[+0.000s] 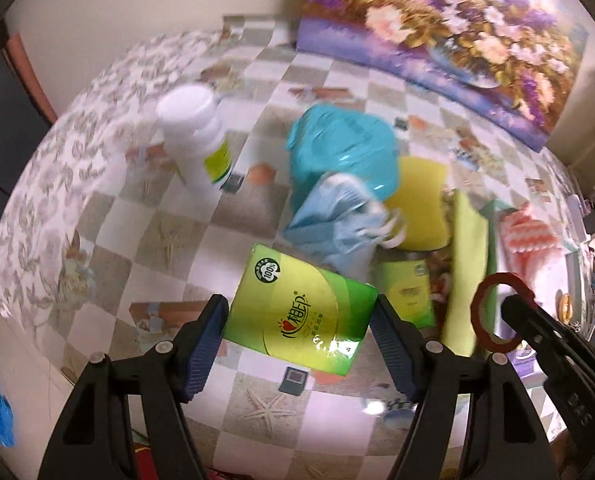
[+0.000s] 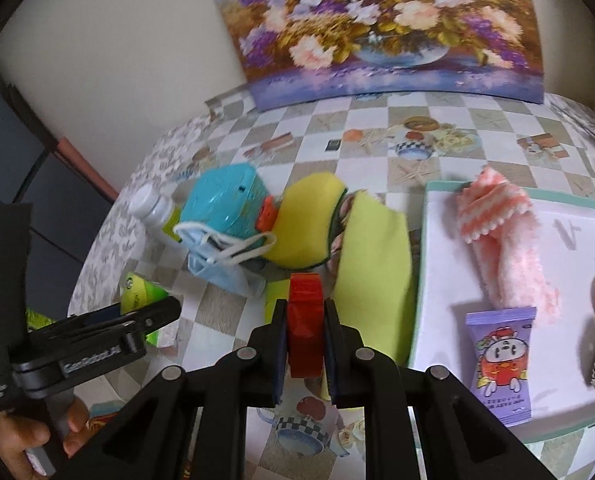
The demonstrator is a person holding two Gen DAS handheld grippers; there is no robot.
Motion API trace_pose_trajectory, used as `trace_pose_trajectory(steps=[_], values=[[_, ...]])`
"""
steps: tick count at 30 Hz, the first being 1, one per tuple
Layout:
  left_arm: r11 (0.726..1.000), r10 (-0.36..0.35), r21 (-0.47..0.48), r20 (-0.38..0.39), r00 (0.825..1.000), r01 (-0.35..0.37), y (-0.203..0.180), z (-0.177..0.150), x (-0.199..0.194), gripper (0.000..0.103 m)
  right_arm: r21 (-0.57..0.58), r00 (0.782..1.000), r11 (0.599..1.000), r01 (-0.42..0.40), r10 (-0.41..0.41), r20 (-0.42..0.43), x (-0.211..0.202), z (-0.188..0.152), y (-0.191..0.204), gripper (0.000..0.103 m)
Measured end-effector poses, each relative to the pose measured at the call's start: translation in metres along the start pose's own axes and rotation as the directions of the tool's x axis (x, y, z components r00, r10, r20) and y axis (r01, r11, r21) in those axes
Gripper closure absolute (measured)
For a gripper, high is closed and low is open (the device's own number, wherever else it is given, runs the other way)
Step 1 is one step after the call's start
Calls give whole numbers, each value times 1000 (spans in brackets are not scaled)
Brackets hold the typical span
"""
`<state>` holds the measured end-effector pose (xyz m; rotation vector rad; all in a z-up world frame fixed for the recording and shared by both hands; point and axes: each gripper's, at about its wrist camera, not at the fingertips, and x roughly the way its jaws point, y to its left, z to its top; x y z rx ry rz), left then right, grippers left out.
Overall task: Organize soft objects
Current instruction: 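Lift the tissue packet and red tape roll and carry both over the white tray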
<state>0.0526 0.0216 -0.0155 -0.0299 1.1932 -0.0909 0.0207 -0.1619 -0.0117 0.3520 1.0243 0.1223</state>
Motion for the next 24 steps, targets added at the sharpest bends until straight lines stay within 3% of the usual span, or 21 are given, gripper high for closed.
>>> trace_pose_trajectory(steps=[6, 10, 19, 24], values=[[996, -14, 88, 59, 998, 8, -36, 12, -20, 30, 87, 997, 996, 22, -28, 70, -20, 7, -23, 86], [987, -33, 157, 79, 996, 21, -71, 17, -30, 30, 143, 989, 987, 73, -90, 117, -37, 11, -45, 86], [948, -78, 312, 51, 996, 59, -156, 18, -26, 29, 286, 973, 949, 131, -178, 145, -66, 9, -110, 86], [925, -100, 367, -3, 995, 95, -198, 19, -8, 29, 365, 962, 916, 165, -231, 146, -77, 4, -146, 86]])
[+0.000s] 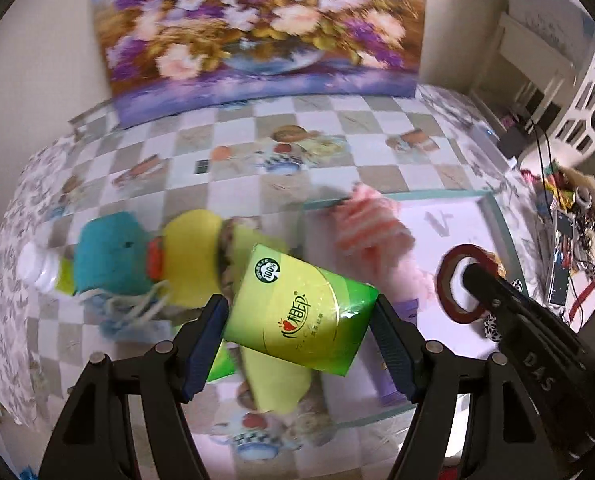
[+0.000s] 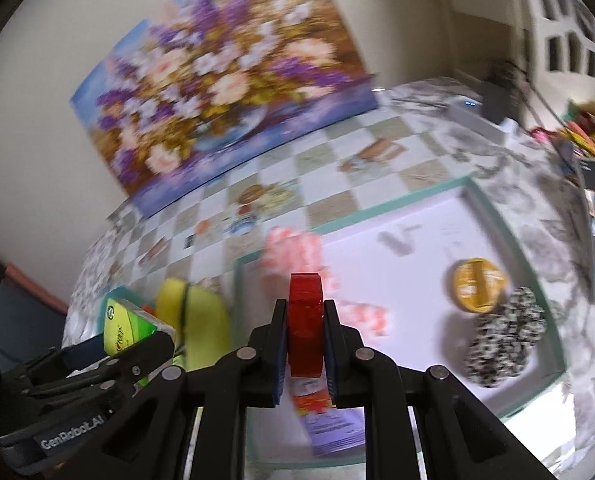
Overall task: Organize soft objects
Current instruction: 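Lift the tissue packet and red tape roll and carry both over the white tray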
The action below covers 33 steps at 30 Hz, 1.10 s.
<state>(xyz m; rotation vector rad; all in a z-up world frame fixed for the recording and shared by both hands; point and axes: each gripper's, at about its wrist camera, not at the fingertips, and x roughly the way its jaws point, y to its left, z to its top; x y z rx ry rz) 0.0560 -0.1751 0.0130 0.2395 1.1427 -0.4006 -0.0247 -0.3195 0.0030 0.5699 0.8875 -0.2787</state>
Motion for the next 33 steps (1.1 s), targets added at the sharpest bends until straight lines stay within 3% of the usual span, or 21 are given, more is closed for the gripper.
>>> trace_pose_trajectory(steps=[6, 11, 15, 20, 25, 33], values=[[996, -67, 52, -28, 997, 68, -27, 3, 23, 29, 89, 999, 995, 49, -49, 4, -1, 5, -39, 86], [993, -81, 87, -55, 995, 85, -41, 2, 44, 29, 136, 996, 986, 93, -92, -14, 4, 5, -62, 86], [993, -60, 98, -74, 995, 68, -41, -1, 63, 29, 115, 991, 984, 136, -135, -21, 8, 4, -62, 86], [993, -98, 58, -109, 989, 105, -34, -2, 80, 29, 76, 984, 982, 175, -172, -41, 16, 1, -57, 86], [994, -86, 55, -119, 989, 94, -34, -4, 89, 29, 55, 980, 980, 193, -190, -55, 24, -1, -56, 86], [992, -52, 109, -89, 995, 62, -41, -5, 92, 29, 22, 974, 975, 222, -221, -51, 31, -1, -53, 86]])
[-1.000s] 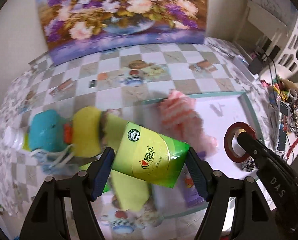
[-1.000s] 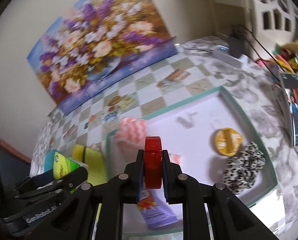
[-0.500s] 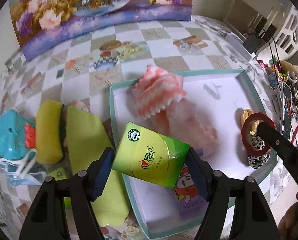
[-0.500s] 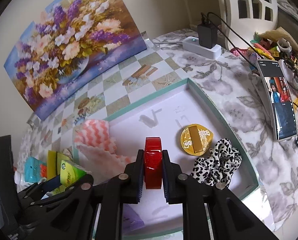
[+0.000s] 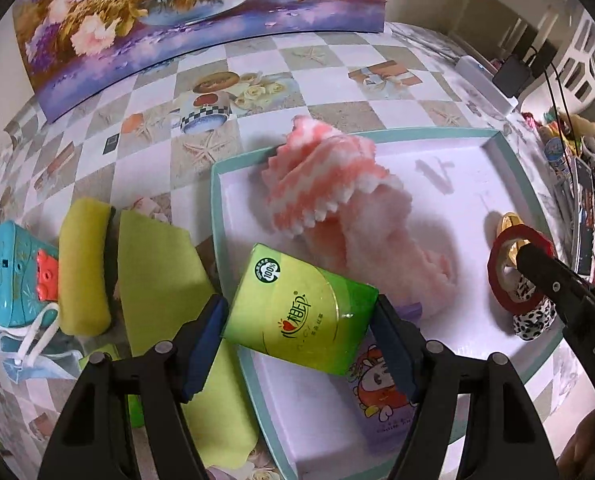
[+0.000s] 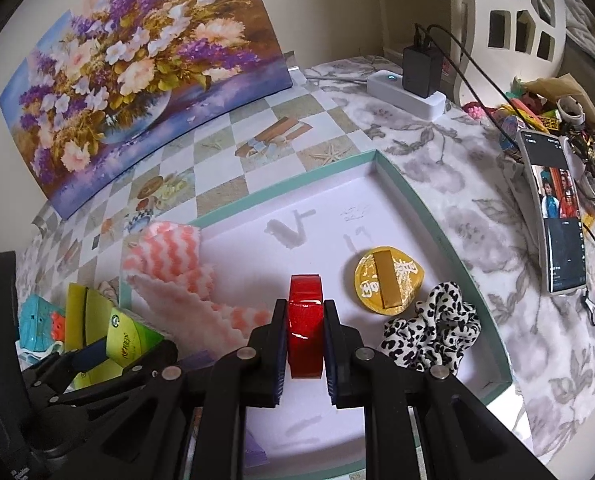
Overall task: Organize soft objects
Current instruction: 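Lift the tissue packet and red tape roll and carry both over the white tray, then open both grippers to drop the tissue packet and tape roll into the tray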
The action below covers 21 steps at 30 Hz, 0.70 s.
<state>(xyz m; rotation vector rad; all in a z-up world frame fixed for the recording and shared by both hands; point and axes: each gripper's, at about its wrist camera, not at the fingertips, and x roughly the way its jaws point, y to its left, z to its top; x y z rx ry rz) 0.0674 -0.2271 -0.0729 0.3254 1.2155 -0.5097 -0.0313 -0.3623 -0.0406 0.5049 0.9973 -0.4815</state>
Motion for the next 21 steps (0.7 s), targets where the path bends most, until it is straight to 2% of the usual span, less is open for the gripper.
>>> trace_pose_trajectory(steps=[7, 10, 21], values=[[1000, -11, 14, 6, 1000, 11, -2, 0, 1, 29, -16, 1000, 1000, 20, -21, -3, 2, -1, 2, 86], [998, -66, 4, -17, 998, 66, -3, -1, 6, 29, -11, 1000, 1000, 23, -23, -4, 2, -2, 1, 86], [999, -54, -10, -52, 997, 54, -3, -3, 10, 29, -6, 1000, 1000, 25, -25, -11, 3, -3, 1, 85]])
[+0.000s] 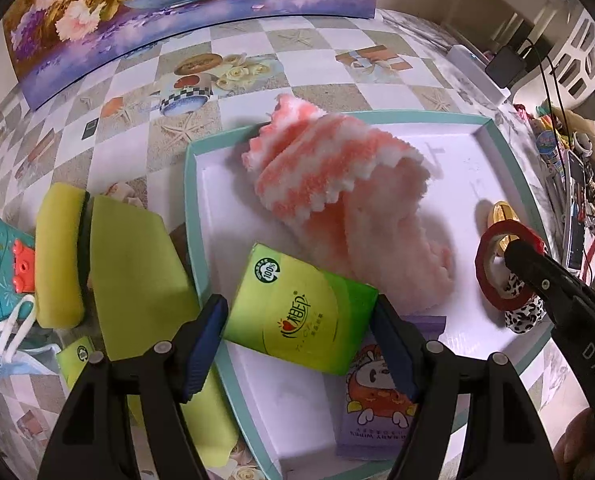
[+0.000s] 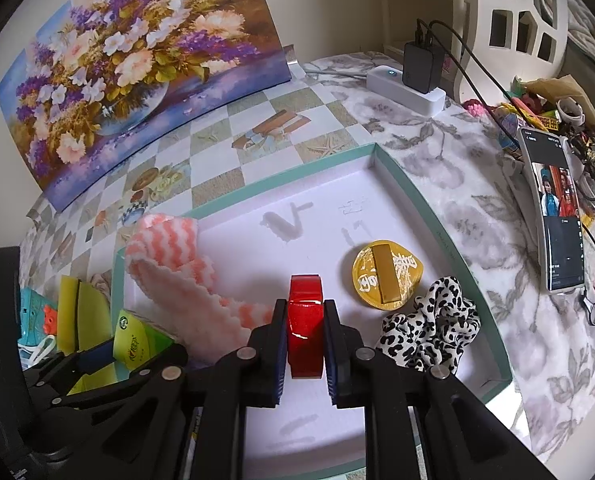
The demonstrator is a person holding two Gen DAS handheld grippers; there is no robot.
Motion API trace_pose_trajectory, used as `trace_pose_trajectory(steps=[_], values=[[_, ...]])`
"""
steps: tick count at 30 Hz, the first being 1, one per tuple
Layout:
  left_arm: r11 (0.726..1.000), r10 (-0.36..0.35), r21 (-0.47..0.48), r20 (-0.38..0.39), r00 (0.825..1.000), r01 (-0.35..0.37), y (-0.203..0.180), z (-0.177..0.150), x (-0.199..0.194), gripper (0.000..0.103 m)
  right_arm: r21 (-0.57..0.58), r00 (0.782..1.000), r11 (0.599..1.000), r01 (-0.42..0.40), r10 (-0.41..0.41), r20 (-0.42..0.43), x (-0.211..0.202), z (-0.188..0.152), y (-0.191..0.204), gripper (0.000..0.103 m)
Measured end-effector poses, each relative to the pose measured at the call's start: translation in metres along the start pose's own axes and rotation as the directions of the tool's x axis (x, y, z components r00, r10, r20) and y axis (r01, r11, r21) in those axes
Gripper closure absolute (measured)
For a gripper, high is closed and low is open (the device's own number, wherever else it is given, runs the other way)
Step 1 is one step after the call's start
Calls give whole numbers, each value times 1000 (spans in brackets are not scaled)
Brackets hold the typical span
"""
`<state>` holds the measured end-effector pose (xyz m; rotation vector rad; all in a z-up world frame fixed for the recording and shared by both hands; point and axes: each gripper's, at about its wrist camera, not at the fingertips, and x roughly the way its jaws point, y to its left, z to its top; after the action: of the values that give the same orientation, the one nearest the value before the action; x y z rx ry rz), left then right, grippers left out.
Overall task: Organize soft objects
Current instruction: 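Open both grippers to drop the tissue packet and tape roll into the tray, then move both tools back from the tray to the pile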
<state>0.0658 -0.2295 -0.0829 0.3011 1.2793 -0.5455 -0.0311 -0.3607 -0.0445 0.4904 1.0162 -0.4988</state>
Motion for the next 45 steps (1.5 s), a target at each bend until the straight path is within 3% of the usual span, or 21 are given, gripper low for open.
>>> trace_pose_trajectory(steps=[5, 7, 15, 25, 28, 30, 45], values=[[1000, 7, -11, -3, 1000, -7, 1, 1, -12, 27, 20, 1000, 1000, -2, 2, 16, -3, 1, -2, 79], [1000, 6, -15, 10, 1000, -6, 1, 2, -18, 19, 21, 1000, 1000, 2, -2, 25, -5, 2, -2, 76], [998, 27, -67, 46, 999, -23, 12, 1, -36, 15, 27, 999, 999, 20, -21, 44, -9, 3, -2, 43], [980, 82, -187, 48, 995, -72, 38, -3, -41, 8, 11, 997, 998, 69, -69, 31, -6, 3, -2, 26], [972, 80, -226, 41, 996, -69, 45, -4, -39, 5, -1, 996, 996, 89, -89, 22, -3, 3, -3, 16], [966, 85, -249, 35, 996, -74, 49, -5, -38, 4, -3, 995, 995, 99, -99, 14, -1, 3, -3, 1], [949, 115, -296, 0, 993, -110, 62, -10, -38, 4, -20, 992, 992, 124, -124, 5, -2, 1, -1, 0]])
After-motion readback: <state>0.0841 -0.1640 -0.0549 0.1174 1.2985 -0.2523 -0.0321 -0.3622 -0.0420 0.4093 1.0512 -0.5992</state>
